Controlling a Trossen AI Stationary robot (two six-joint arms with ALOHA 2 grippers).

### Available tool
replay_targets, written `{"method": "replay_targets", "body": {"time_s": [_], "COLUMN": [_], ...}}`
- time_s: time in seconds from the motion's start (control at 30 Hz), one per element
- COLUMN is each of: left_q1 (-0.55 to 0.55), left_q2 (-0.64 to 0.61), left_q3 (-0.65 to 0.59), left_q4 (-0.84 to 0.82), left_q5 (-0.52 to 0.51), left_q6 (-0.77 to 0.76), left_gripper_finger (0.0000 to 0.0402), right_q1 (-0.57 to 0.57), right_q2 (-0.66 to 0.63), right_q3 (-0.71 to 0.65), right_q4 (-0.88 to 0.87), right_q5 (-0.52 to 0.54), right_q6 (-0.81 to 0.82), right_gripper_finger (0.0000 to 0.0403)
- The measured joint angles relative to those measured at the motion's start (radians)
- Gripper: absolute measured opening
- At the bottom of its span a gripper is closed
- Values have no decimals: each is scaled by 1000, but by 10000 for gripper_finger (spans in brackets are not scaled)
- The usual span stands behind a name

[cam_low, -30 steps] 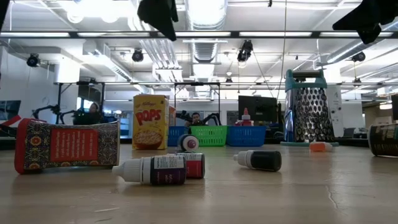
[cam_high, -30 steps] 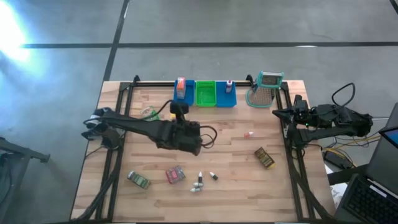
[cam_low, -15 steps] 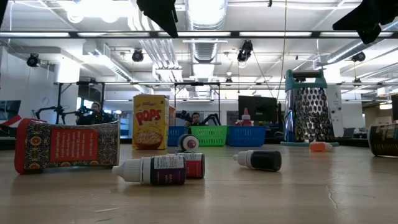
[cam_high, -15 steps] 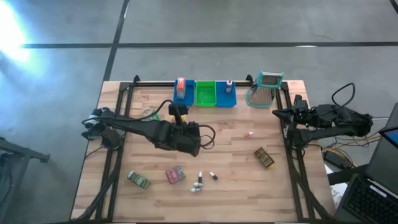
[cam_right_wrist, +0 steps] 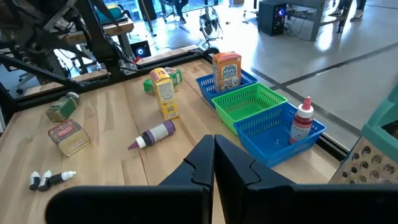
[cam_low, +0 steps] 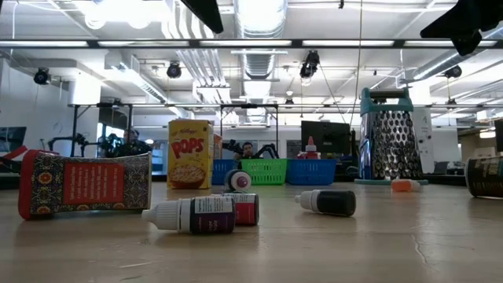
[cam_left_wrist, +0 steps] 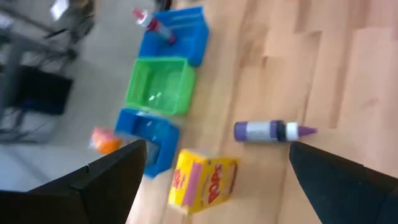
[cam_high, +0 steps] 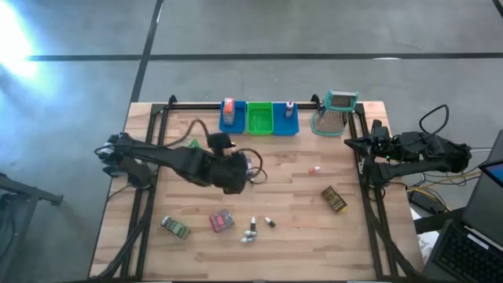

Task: Pick & Place Kitchen Items
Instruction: Put the yellow cereal box into the left blue bin

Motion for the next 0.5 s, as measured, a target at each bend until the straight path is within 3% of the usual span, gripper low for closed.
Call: {"method": "replay_targets", "body": {"time_s": [0.23,0.5], "left_q1": [70,92], "left_q2": [-195,-362], "left_q3": [-172,-423], "left_q4": [256,422], "left_q5": [243,271], "left_q6": [142,67], "left_gripper_finger": [399,399], "right_q1": [0,0], "right_q2": [0,0], "right_q3": [0,0], "right_q4": [0,0], "right_q5": [0,0], "right_q6": [0,0], "right_gripper_finger": [8,8]}}
